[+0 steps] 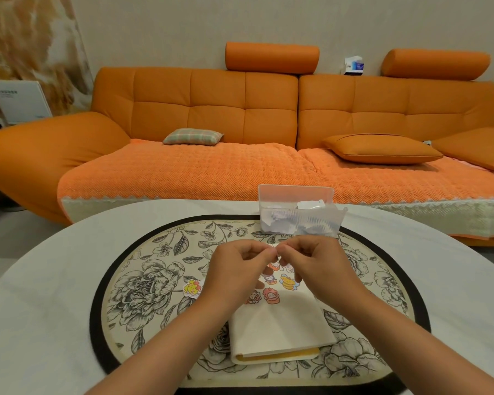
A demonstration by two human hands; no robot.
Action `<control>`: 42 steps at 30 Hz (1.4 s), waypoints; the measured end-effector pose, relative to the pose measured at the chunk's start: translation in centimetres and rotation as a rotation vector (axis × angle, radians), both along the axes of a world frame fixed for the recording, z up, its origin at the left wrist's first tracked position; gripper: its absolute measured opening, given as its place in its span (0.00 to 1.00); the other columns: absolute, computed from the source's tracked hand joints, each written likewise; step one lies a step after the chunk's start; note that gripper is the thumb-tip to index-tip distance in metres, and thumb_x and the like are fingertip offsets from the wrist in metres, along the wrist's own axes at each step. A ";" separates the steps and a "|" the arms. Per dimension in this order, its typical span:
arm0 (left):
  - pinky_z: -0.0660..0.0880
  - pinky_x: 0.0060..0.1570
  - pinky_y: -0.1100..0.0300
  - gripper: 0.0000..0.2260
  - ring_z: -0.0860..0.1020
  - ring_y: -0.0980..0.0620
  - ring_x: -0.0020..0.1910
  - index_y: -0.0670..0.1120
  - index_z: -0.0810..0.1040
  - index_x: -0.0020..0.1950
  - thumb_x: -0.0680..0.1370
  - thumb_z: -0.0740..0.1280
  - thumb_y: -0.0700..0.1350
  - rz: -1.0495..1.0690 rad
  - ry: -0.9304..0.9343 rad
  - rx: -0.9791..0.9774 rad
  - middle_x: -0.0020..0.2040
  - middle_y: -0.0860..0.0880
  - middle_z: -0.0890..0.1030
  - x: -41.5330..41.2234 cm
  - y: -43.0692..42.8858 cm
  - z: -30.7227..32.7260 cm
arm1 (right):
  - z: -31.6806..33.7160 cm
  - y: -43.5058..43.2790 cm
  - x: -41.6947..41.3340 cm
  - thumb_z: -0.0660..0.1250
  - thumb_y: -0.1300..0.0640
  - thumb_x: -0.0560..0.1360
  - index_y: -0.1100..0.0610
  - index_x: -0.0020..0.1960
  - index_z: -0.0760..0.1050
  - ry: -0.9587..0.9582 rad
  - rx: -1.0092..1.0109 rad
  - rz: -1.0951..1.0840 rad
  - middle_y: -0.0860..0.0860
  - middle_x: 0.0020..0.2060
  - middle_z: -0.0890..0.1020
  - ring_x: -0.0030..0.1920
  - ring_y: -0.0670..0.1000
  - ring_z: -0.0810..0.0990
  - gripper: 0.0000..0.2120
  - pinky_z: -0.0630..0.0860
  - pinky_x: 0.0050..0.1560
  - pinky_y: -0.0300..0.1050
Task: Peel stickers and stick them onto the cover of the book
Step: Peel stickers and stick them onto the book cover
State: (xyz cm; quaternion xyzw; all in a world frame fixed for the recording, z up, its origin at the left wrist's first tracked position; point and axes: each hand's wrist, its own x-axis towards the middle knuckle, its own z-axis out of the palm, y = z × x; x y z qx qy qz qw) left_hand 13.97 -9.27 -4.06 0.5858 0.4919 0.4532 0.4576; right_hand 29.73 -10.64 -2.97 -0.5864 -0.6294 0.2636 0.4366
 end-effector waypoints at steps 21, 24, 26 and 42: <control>0.71 0.22 0.66 0.05 0.78 0.57 0.25 0.41 0.82 0.44 0.78 0.70 0.41 -0.044 0.024 0.007 0.35 0.46 0.82 0.3 -0.3 0.5 | 0.0 -0.4 -0.1 0.69 0.57 0.76 0.49 0.37 0.82 -0.092 0.035 0.014 0.39 0.25 0.78 0.26 0.40 0.73 0.10 0.73 0.32 0.43; 0.69 0.21 0.67 0.05 0.76 0.58 0.23 0.39 0.81 0.44 0.79 0.68 0.40 -0.064 0.001 -0.001 0.35 0.47 0.81 0.3 -0.2 0.6 | 0.1 -0.2 -0.2 0.69 0.59 0.77 0.53 0.37 0.83 0.024 -0.012 0.013 0.44 0.24 0.79 0.26 0.44 0.74 0.10 0.75 0.32 0.44; 0.70 0.23 0.66 0.05 0.77 0.57 0.25 0.41 0.80 0.43 0.79 0.68 0.39 -0.084 -0.014 -0.003 0.37 0.46 0.81 0.3 0.0 0.5 | 0.3 -0.2 -0.2 0.68 0.60 0.77 0.58 0.39 0.83 0.103 -0.065 0.021 0.47 0.24 0.78 0.25 0.45 0.73 0.10 0.73 0.29 0.39; 0.81 0.34 0.54 0.06 0.82 0.54 0.44 0.44 0.81 0.48 0.82 0.65 0.40 -0.229 -0.037 0.013 0.45 0.49 0.83 -0.7 1.1 -0.2 | -0.1 0.2 -0.1 0.69 0.57 0.78 0.56 0.42 0.83 0.289 -0.149 0.017 0.55 0.33 0.82 0.27 0.50 0.75 0.07 0.69 0.26 0.41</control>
